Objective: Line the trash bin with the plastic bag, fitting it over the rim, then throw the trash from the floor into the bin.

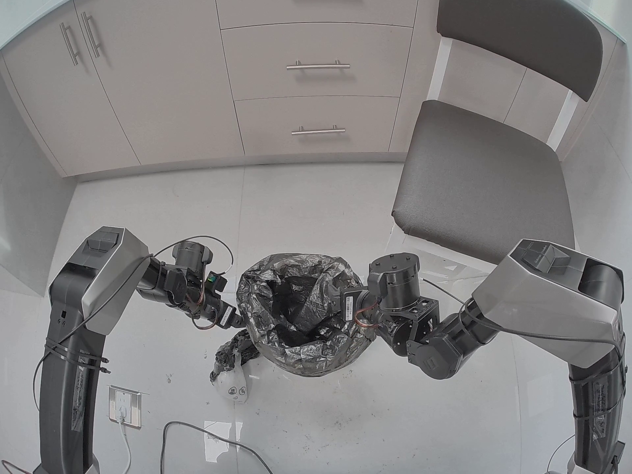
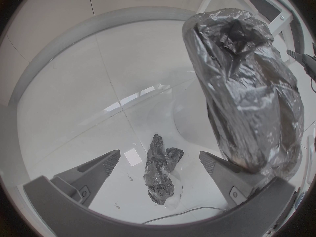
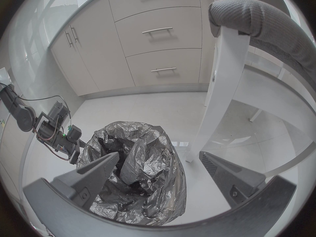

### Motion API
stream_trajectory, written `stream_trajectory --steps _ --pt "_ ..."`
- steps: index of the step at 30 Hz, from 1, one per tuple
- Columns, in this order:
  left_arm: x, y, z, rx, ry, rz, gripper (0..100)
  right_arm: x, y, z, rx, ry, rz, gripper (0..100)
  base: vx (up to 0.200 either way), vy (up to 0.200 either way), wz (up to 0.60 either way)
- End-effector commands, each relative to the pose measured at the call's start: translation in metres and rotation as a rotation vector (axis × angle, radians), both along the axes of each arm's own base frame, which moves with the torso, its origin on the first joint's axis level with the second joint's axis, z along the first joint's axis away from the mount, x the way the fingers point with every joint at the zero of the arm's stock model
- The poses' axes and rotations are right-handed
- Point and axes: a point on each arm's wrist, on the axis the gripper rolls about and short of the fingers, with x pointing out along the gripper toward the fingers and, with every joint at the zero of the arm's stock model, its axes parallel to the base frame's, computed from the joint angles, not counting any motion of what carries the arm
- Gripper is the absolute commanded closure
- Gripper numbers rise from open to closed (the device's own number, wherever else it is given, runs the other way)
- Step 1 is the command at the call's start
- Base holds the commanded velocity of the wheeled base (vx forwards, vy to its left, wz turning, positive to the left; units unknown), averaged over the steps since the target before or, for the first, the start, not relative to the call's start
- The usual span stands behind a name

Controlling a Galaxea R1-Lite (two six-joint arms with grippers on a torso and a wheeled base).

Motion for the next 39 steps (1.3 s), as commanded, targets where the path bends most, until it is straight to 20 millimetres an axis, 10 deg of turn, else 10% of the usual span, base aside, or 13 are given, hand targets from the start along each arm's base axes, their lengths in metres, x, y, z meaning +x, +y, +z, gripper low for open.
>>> stream_trajectory --steps 1,39 --pt "0.006 -0.001 -0.006 0.000 -0.009 0.003 0 0.001 0.000 -0.004 -0.005 0.007 -0.001 0 0.000 0.000 0.00" --pt "0.021 -0.016 -0.048 0.050 0.152 -0.075 0 0.008 -0.008 -0.017 -0.014 0.030 -0.018 0 0.000 0.000 0.00"
